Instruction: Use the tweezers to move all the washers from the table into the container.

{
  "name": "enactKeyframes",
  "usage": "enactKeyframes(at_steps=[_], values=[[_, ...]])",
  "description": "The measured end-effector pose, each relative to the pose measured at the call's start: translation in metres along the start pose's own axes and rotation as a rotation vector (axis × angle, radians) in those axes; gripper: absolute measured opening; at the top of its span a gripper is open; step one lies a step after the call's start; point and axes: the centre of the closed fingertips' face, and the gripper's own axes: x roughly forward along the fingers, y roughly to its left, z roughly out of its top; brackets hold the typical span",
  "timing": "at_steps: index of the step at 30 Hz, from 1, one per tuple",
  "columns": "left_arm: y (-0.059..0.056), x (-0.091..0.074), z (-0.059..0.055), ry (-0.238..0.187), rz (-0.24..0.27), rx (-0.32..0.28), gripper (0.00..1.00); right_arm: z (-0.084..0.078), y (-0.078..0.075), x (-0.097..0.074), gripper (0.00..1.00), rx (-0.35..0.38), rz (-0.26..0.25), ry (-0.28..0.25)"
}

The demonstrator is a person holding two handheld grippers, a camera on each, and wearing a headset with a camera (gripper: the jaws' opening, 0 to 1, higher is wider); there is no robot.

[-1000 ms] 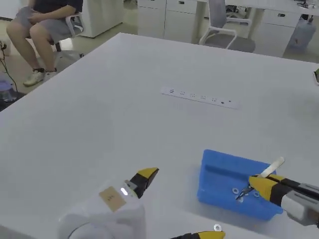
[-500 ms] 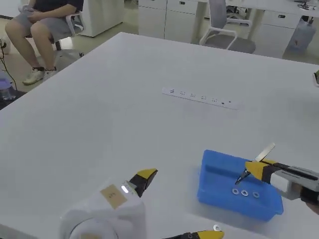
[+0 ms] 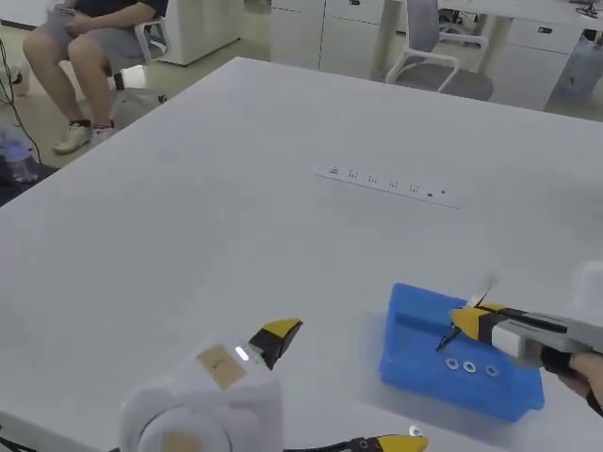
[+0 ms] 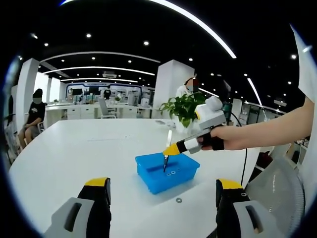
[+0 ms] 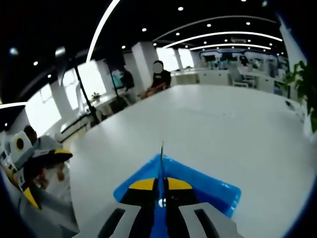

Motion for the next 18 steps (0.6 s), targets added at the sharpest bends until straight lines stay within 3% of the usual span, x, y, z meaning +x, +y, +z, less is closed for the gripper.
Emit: enactKeyframes(at_steps=[18], values=[[-0.001,0.0,-0.003,0.015,-0.001,0.017,0.89,-0.017,-0.017,0.014,0.03,0.001,0.001,0.032]])
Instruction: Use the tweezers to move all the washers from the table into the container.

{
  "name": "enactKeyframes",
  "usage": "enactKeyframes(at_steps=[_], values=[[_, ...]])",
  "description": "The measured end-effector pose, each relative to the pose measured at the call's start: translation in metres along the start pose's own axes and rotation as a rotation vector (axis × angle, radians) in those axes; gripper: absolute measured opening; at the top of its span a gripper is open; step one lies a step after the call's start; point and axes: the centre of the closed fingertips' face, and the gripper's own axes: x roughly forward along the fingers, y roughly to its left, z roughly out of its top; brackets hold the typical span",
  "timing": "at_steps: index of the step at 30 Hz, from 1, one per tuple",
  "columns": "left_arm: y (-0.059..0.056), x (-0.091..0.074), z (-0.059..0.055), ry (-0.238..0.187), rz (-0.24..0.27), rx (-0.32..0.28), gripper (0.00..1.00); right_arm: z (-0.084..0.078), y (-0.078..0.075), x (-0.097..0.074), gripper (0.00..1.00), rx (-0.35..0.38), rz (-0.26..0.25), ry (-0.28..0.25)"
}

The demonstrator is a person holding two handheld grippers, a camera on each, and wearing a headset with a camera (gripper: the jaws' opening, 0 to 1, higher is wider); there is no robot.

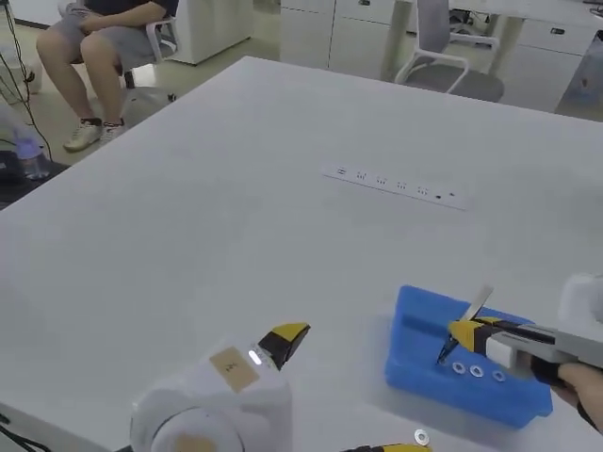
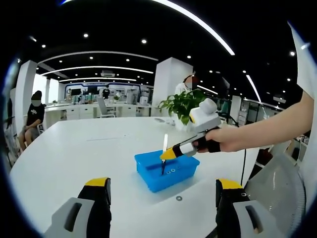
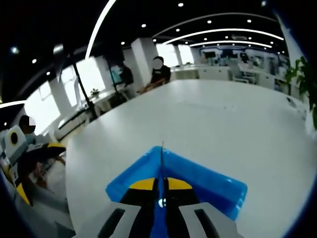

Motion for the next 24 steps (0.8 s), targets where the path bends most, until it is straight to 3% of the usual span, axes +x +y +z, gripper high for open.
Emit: enactKeyframes(at_steps=[14,24], values=[[-0.003,0.001,-0.003,0.024,-0.008,0.015,0.88,0.006,0.013,-0.01,0.04,-0.008,0.004,-0.041],[-0.006,0.002,-0.003,0.036,-0.012,0.019,0.87,0.032,0.044,-0.039,0.04,0.003,0.043,-0.157]])
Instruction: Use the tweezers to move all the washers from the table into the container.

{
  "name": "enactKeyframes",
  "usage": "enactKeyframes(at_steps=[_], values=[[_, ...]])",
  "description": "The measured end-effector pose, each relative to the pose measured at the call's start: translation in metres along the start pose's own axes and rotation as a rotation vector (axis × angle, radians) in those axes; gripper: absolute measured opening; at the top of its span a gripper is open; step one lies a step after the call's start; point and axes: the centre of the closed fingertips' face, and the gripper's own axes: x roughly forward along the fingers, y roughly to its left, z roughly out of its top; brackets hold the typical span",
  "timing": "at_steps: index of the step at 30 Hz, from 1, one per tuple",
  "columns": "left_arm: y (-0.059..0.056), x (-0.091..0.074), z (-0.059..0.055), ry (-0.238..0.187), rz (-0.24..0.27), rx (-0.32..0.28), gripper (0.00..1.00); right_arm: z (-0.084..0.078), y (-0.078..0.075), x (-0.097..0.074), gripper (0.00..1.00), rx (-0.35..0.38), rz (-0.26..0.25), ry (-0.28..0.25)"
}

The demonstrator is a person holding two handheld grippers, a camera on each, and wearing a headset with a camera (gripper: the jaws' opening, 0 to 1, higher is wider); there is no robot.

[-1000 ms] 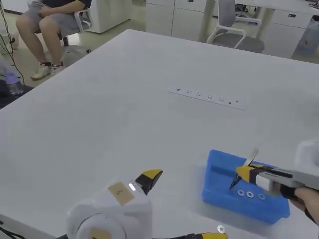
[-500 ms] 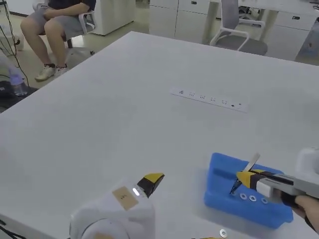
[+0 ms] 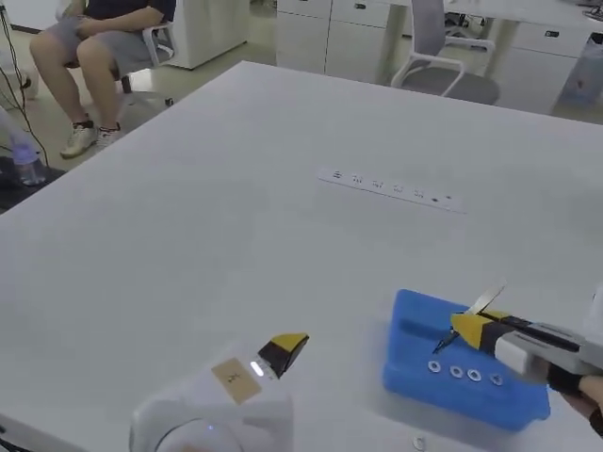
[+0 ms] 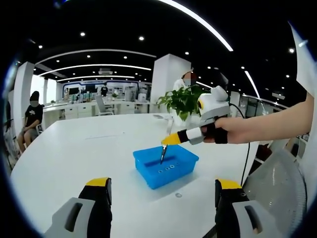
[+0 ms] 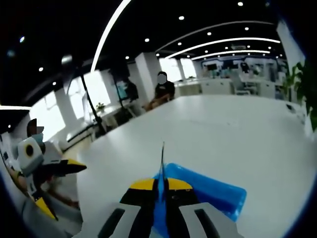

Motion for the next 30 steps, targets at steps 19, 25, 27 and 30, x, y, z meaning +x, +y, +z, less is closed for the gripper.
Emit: enactKeyframes(at_steps=[19,25,27,30], values=[[-0.002,0.002,-0.004,0.028,-0.009,0.015,0.86,-0.043,0.043,-0.02,0.04,0.051,0.099,0.035],[0.0,0.002,-0.007,0.035,-0.005,0.015,0.85,-0.063,0.037,-0.013,0.04,0.048,0.075,0.079],[0.0,0.002,-0.008,0.037,-0.004,0.016,0.85,-0.069,0.036,-0.011,0.04,0.029,0.067,0.1],[0.0,0.001,-0.009,0.042,-0.004,0.016,0.85,-0.077,0.033,-0.009,0.04,0.017,0.062,0.122]])
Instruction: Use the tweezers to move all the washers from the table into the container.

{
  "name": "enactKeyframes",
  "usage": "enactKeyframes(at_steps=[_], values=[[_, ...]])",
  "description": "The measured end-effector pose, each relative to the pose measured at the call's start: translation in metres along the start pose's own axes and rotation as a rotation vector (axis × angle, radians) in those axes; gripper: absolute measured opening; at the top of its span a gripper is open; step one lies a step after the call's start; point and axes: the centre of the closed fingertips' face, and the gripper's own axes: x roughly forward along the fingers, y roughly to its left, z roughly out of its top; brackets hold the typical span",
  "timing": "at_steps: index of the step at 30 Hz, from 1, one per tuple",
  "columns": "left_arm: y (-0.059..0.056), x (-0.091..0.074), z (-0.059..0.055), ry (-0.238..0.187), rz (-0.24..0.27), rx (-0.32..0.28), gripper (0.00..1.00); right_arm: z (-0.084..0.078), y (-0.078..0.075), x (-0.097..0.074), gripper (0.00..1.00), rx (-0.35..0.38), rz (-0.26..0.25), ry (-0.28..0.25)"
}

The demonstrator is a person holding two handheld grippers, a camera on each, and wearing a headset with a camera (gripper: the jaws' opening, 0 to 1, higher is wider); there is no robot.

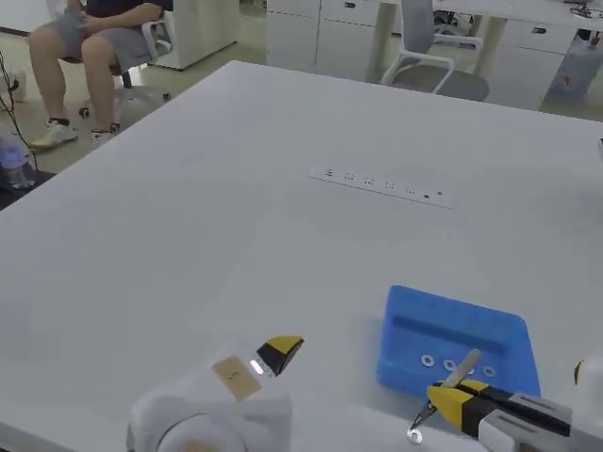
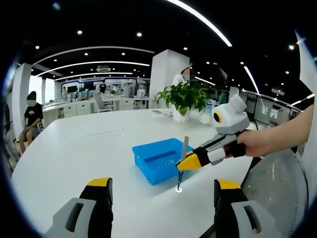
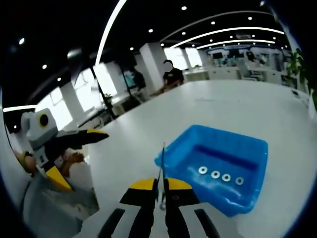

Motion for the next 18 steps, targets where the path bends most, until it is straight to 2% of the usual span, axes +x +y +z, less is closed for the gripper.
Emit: enactKeyframes(at_steps=[4,5,7,8,14,18], values=[[-0.002,0.0,-0.001,0.0,-0.01,-0.004,0.86,-0.005,-0.002,0.001,0.04,-0.03,-0.017,0.021],[-0.002,0.0,0.0,-0.006,-0.013,-0.003,0.86,-0.006,-0.001,0.002,0.04,-0.057,-0.013,0.026],[-0.001,0.0,-0.001,0.005,-0.008,0.005,0.85,-0.009,-0.001,0.002,0.04,-0.084,-0.015,0.043],[-0.001,0.0,-0.002,0.009,-0.007,0.005,0.85,-0.007,-0.001,0.002,0.04,-0.089,-0.018,0.035],[-0.002,0.0,-0.002,0.011,-0.01,0.004,0.85,-0.009,0.008,0.003,0.04,-0.11,0.004,0.042],[-0.003,0.0,-0.003,0.017,-0.011,0.011,0.85,-0.01,0.016,0.004,0.04,-0.166,0.011,0.051]])
